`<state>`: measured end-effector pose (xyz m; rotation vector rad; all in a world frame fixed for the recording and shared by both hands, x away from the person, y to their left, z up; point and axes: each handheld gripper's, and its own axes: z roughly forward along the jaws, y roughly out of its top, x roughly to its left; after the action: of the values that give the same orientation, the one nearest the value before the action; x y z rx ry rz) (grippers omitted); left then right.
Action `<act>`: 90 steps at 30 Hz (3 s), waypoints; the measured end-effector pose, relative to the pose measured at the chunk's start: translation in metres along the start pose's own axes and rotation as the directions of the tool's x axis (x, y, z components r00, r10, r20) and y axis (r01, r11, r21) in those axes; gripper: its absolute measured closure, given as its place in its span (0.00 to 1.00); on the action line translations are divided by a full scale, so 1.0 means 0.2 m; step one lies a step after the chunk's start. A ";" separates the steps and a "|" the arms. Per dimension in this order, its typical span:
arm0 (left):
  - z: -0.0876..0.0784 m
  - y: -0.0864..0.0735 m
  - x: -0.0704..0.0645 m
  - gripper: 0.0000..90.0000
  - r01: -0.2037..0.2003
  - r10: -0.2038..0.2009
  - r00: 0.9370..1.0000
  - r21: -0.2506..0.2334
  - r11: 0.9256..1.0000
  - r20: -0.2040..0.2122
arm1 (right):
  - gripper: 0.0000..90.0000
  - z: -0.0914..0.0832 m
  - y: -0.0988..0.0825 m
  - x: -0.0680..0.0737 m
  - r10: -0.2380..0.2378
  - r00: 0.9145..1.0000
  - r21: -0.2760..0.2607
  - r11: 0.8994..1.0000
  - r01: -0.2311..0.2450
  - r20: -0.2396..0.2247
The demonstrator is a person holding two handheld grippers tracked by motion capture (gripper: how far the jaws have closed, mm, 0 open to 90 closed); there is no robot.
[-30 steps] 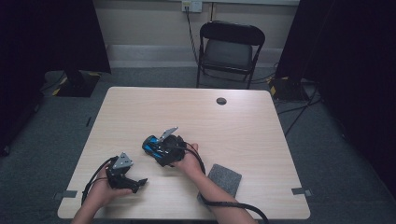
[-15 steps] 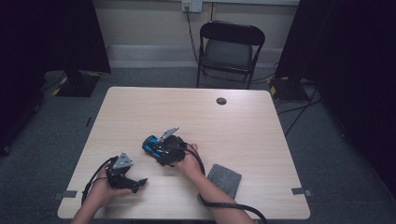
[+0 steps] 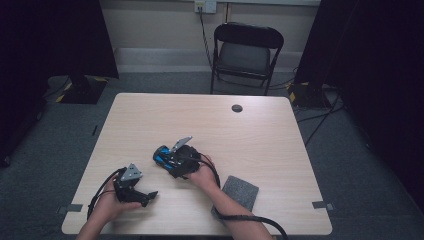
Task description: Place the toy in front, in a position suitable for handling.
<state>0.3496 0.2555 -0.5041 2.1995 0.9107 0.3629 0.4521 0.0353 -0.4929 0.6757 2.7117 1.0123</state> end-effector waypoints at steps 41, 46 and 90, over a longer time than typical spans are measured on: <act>0.00 0.00 0.00 0.00 0.000 0.000 1.000 0.000 1.000 0.000 | 0.16 -0.01 0.02 -0.01 -0.003 1.000 0.030 1.000 0.002 0.012; 0.00 0.00 0.00 0.00 0.000 0.000 1.000 0.000 1.000 0.000 | 0.16 0.02 0.02 -0.02 0.011 1.000 0.023 1.000 -0.011 0.002; 0.00 0.00 0.00 0.00 0.001 -0.001 1.000 -0.001 1.000 0.000 | 0.30 -0.24 0.04 -0.19 0.070 0.997 0.044 0.997 -0.071 0.020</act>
<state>0.3495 0.2555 -0.5042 2.1985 0.9117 0.3628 0.4749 -0.0043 -0.4512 0.7898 2.7198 0.9579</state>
